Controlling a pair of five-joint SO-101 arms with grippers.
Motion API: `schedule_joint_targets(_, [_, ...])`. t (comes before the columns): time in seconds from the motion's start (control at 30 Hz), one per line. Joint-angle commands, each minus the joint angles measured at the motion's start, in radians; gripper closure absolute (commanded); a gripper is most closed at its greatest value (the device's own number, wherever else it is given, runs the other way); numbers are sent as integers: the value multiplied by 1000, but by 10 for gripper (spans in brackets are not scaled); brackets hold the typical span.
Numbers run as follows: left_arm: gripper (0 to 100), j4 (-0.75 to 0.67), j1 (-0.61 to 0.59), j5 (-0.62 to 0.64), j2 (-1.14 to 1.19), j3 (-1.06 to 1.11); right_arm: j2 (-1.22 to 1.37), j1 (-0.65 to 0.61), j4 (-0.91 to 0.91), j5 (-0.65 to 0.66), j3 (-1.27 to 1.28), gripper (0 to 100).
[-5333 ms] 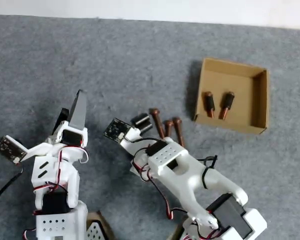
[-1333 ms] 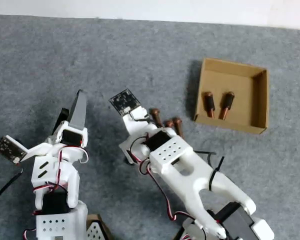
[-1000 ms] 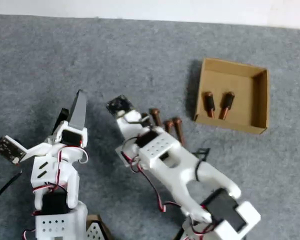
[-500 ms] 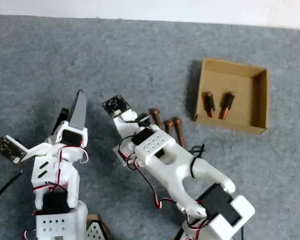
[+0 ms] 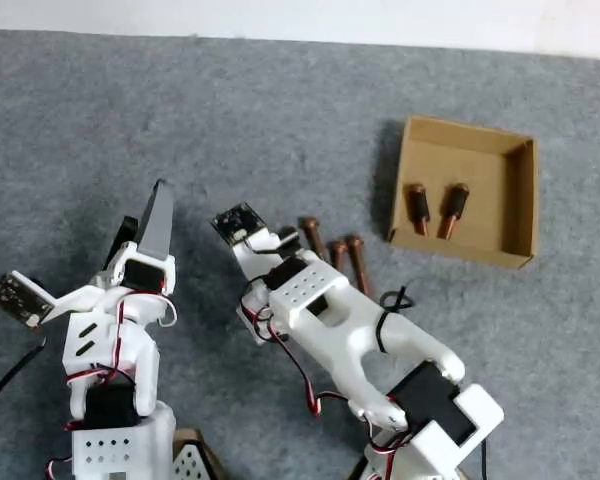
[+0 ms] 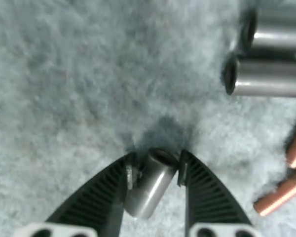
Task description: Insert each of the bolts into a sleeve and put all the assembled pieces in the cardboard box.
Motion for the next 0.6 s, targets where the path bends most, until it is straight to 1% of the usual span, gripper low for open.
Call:
schedule_joint_targets(0.0, [691,-5,-5,8,-15,21,-1,8,27,21,-15,871])
schedule_joint_targets(0.1, [691,-5,-5,8,-15,21,-5,8,62,34,-18,871])
schedule_joint_targets(0.27, [691,-5,-5,8,-15,21,-4,8,162,34,-108,871])
schedule_joint_targets(0.57, [691,-6,-5,8,-15,21,-4,8,168,35,-131,871])
